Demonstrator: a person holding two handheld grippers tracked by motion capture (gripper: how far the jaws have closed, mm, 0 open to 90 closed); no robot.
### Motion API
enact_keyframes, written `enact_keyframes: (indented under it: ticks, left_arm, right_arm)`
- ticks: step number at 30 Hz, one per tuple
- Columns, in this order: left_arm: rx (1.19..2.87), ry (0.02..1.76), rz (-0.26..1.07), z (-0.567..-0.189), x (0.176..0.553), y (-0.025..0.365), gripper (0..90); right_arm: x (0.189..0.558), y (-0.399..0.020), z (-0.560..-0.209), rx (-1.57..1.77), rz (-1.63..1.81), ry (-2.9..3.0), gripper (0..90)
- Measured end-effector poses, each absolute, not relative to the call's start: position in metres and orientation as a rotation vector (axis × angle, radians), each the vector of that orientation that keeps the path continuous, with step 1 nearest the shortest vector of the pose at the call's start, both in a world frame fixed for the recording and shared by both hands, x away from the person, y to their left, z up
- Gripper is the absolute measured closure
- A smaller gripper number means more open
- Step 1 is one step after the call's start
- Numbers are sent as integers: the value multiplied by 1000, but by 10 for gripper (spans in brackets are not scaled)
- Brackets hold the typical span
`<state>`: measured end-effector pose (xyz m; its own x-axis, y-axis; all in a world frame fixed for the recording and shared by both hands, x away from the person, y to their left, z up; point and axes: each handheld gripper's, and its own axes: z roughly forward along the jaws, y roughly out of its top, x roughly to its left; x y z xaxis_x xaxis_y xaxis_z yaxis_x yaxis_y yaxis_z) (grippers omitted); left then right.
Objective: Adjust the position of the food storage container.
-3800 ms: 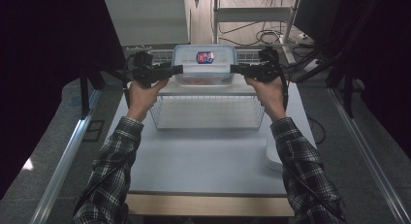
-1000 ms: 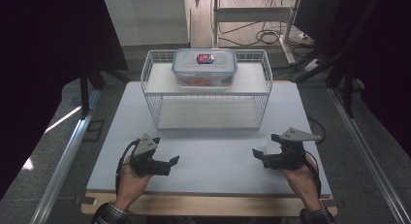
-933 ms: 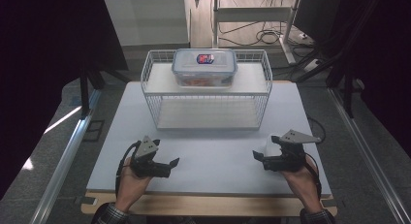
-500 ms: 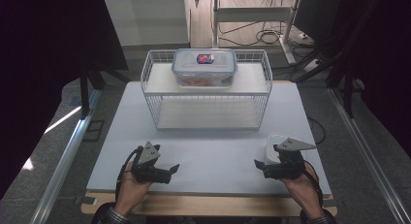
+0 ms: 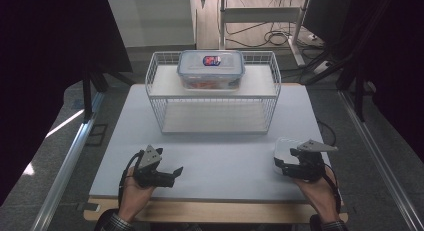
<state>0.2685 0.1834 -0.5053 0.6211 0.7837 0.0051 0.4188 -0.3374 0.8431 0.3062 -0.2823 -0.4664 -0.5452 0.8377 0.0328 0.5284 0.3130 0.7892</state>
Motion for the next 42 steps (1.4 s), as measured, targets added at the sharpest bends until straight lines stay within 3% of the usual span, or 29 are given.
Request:
enact_keyframes:
  ticks: [15,31,42]
  left_arm:
    - [1992,944,517,-508,269,182,41]
    - [2000,948,505,-510,271,182,45]
    - [2012,952,506,-511,271,182,46]
  right_arm:
    - [308,-320,-457,1286,966,2123,887]
    - [316,-361,-461,1399,922,1973,898]
    - [323,-366,-472,1445,886,1989,897]
